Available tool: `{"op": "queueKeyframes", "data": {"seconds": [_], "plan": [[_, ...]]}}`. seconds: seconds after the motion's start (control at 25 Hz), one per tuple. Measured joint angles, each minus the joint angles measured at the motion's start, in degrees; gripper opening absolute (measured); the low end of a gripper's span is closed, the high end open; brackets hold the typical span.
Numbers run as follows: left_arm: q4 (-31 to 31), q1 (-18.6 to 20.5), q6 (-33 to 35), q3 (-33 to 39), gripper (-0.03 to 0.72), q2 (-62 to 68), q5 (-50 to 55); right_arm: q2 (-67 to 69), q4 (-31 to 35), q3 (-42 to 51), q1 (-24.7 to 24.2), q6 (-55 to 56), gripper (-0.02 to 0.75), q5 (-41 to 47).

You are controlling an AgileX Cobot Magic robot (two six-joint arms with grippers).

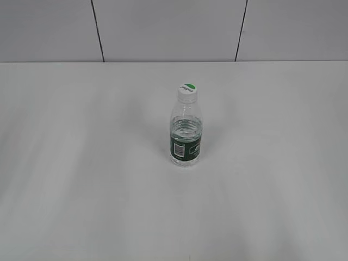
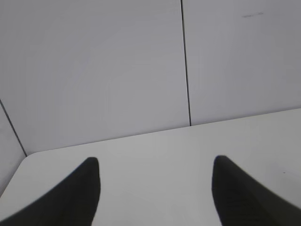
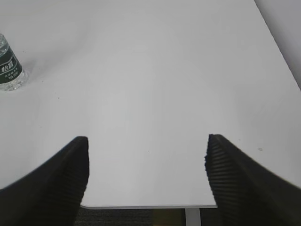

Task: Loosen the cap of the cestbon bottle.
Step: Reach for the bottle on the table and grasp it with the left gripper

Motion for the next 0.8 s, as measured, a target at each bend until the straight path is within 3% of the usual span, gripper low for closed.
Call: {"op": "queueKeyframes", "data": {"seconds": [0.48, 0.8], "plan": [[0.92, 0.0, 0.0, 0.0, 0.457, 4.54, -3.27, 0.0, 0.0, 0.0, 0.0, 0.0, 0.588, 0.0], [14.99, 0.0, 0.0, 0.0, 0.456, 15.68, -15.79, 0.0, 0.0, 0.0, 0.0, 0.0, 0.588, 0.0]]}}
